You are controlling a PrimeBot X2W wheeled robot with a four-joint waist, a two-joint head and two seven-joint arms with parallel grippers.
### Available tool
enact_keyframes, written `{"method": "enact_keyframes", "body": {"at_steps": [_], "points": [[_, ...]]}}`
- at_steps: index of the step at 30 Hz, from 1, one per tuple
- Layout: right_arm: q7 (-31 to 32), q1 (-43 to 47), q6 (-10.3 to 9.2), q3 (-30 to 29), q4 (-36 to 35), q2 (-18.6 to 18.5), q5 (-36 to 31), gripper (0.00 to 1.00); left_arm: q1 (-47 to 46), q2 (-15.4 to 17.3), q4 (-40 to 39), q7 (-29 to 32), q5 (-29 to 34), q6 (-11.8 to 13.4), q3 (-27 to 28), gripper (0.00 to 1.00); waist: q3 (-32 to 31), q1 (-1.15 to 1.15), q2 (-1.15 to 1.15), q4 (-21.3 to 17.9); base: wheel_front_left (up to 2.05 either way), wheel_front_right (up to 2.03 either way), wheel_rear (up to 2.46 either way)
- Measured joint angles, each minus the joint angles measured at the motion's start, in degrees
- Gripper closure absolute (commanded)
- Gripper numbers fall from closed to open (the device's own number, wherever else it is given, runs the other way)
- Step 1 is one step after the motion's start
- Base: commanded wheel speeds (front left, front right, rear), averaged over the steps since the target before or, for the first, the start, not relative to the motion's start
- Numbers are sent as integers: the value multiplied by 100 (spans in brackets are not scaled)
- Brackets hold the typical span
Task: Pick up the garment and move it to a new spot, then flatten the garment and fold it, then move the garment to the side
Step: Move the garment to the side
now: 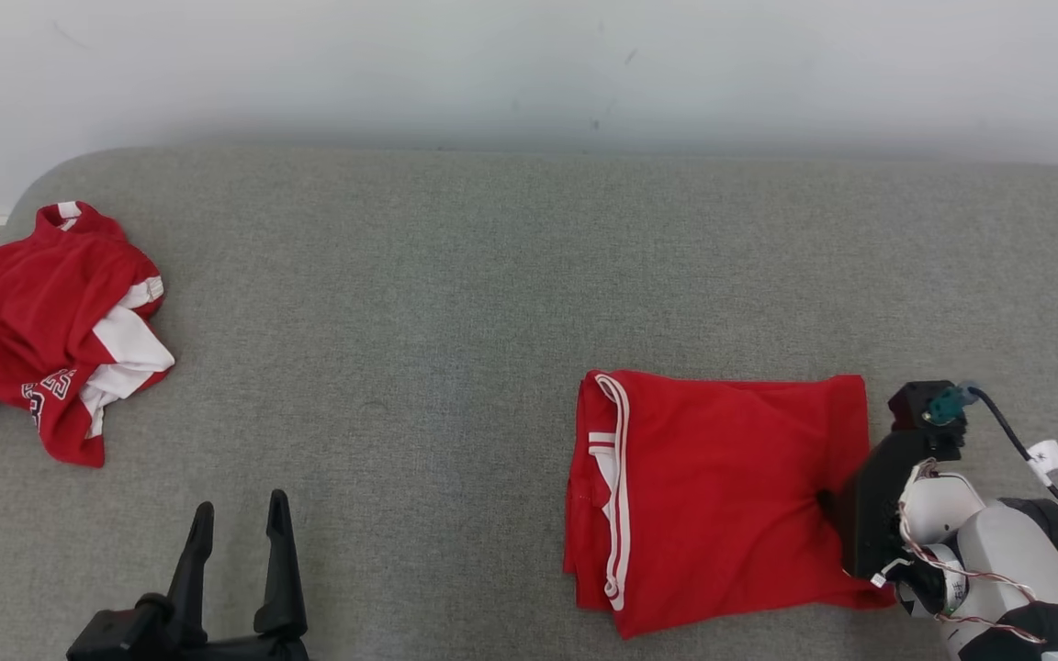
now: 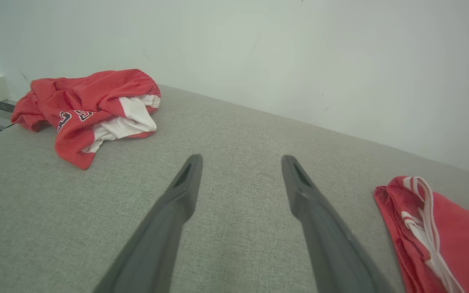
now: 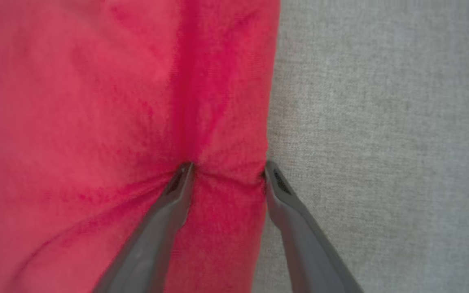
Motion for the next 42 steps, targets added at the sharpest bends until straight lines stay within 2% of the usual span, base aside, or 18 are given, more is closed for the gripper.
{"method": "enact_keyframes", "body": {"at_steps": [4,11,16,24,32,42], "points": [[-66,18,19,365,-201,-100,-35,100,-86,1,-126,0,4,-8,-20,0,32,0,0,-44,0,0,0],[-272,-294,33,1129,-400,-519,-43,100,-219,0,-347,-4,-1,0,-24,0,151,1,1,-274,0,0,0],[-491,-773,30,1462,-366,-888,-24,100,-321,0,-361,-5,9,-56,25,0,252,1,2,-586,0,0,0],[-1007,-1488,29,1688,-80,-1437,9,100,-573,-2,-454,-5,233,-204,-16,0,474,1,2,-1189,0,0,0],[-1537,-2170,29,1319,485,-1762,-49,100,-957,-5,-560,-5,433,-414,-101,0,879,1,2,-1692,0,0,0],[-2308,-2753,29,1091,962,-2013,-234,100,-1414,-11,-773,-5,826,-660,-213,0,1544,1,2,-2061,0,0,0]]}}
